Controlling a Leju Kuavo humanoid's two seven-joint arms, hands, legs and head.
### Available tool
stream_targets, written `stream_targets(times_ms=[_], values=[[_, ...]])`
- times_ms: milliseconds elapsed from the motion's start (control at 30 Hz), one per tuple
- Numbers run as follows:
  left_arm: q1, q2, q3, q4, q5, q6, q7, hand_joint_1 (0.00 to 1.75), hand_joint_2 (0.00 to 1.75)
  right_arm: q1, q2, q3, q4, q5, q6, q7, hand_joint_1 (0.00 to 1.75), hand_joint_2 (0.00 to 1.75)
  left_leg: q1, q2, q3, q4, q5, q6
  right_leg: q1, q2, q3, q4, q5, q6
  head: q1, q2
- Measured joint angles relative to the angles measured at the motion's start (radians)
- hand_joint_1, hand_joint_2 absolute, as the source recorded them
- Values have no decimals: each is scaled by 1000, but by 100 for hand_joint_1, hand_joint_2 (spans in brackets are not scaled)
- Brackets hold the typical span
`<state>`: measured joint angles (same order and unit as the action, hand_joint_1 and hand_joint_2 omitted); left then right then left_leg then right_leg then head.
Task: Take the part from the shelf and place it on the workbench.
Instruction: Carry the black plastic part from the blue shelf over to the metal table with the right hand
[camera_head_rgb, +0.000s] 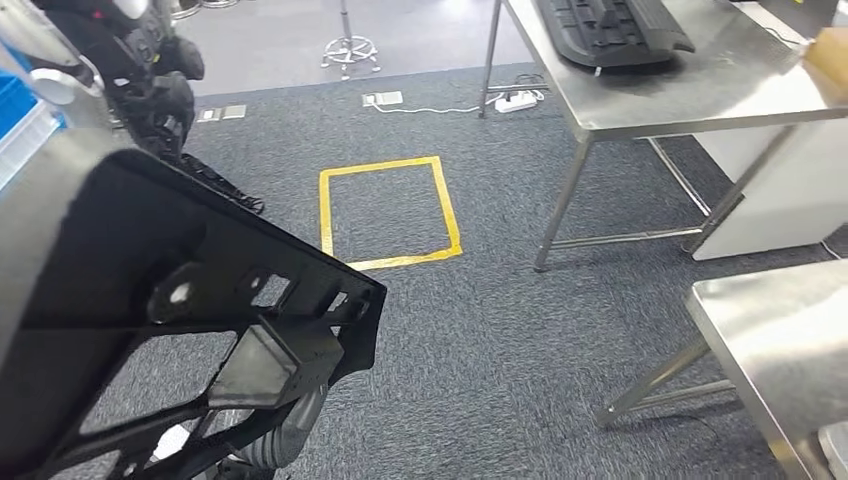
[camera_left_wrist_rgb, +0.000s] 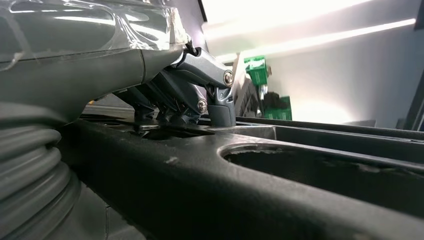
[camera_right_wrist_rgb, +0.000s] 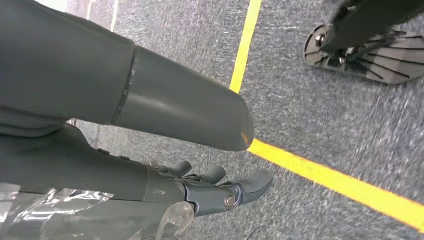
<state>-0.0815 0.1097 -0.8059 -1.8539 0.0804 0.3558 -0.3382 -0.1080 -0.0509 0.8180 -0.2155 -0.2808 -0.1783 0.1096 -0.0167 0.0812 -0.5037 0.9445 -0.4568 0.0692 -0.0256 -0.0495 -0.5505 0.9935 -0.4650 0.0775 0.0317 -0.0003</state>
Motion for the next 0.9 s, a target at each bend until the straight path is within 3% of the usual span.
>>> stream_targets(times_ms=[33, 100, 167, 233, 300, 333, 367, 433, 500, 533, 600, 633, 700, 767, 833, 867, 900], values=[[-1, 0, 0, -1, 0, 0, 0, 175, 175, -1, 0, 0, 0, 0, 0, 0, 0, 0, -3, 8, -3, 5, -2, -5, 3, -6, 9, -22, 4, -7, -1, 0], [-1, 0, 0, -1, 0, 0, 1, 175, 175, 0, 0, 0, 0, 0, 0, 1, 0, 0, -2, 23, -5, 8, -3, -12, 8, 12, 3, -25, 8, -23, -3, 0], [-2, 0, 0, -1, 0, 0, 1, 175, 175, 0, 0, 0, 0, 0, 0, 1, 0, 0, 5, 1, -15, 35, -25, -24, 7, 28, -2, -28, 14, -36, -3, 0], [-1, 1, 0, -2, -1, 0, 0, 175, 175, -2, -1, 0, 0, 0, 0, 2, 0, 0, 11, -46, -57, 137, -90, -36, 3, 43, -7, -29, 21, -46, -4, 0], [0, 2, 0, -2, 0, 0, 1, 175, 175, -2, -1, 0, 0, -1, 0, 2, 0, 0, 14, -65, -118, 277, -152, -40, 4, 62, -14, -29, 25, -51, -5, 0], [0, 2, 0, -2, 0, 0, 1, 175, 175, -2, -1, 0, 0, -2, 0, 2, 0, 0, 14, -68, -133, 313, -159, -39, 5, 73, -17, -28, 28, -52, -6, 0], [1, 2, -1, -2, -1, 0, 1, 175, 175, -2, -1, 0, 0, -3, 0, 2, 0, 0, 14, -69, -132, 315, -150, -36, 6, 85, -19, -28, 30, -52, -6, 0], [0, 2, -1, -2, -1, -1, 1, 175, 175, -1, 0, 0, 0, -3, 0, 2, 0, 0, 12, -87, -69, 189, -81, -24, 6, 110, -21, -29, 35, -51, -6, 0], [-2, 2, -1, -3, -1, -2, 1, 175, 175, -2, 2, 0, 0, -4, 0, 1, 0, 0, 8, -123, -1, 46, -26, -12, 6, 132, -25, -28, 41, -45, -6, 0], [-2, 3, -1, -3, -1, -2, 1, 175, 175, -2, 3, 0, 0, -4, 0, 1, 0, 0, 5, -135, 13, 12, -16, -10, 4, 142, -29, -28, 44, -40, -6, 0], [-3, 3, -1, -4, -1, -3, 2, 175, 175, 2, 3, 0, 0, -4, 0, 1, 0, 0, 2, -130, 13, -1, -12, -8, 0, 158, -37, -31, 53, -28, -6, 0], [-3, 3, -1, -5, -1, -3, 2, 175, 175, 5, 3, 0, 0, -5, 0, 1, 0, 0, 3, -122, 14, -7, -5, -4, -1, 154, -39, -31, 53, -23, -6, 0], [-4, 3, -1, -6, -2, -3, 2, 175, 175, 7, 2, 0, 0, -6, -1, 1, 0, 0, 8, -104, 15, -22, 10, 7, 3, 117, -59, 7, 24, -19, -4, 0], [-2, 3, -1, -7, -1, -3, 2, 175, 175, 6, 3, 0, 0, -9, -1, 0, 0, 0, 9, -83, 12, -26, 15, 13, 5, 75, -113, 130, -47, -15, -1, 0], [0, 4, -1, -7, -1, -3, 3, 175, 175, 6, 4, 1, 0, -10, -2, 0, 0, 0, 8, -57, 9, -26, 16, 13, 3, 65, -161, 249, -93, -7, 1, 0], [0, 4, -2, -7, -1, -3, 3, 175, 175, 6, 4, 1, 0, -11, -2, 0, 0, 0, 8, -45, 9, -26, 16, 13, 1, 62, -161, 261, -91, -3, 1, 0], [0, 4, -2, -7, -1, -3, 4, 175, 175, 6, 4, 1, 0, -11, -2, -1, 0, 0, 9, -34, 9, -25, 15, 11, -2, 55, -137, 226, -69, 1, 1, 0]])
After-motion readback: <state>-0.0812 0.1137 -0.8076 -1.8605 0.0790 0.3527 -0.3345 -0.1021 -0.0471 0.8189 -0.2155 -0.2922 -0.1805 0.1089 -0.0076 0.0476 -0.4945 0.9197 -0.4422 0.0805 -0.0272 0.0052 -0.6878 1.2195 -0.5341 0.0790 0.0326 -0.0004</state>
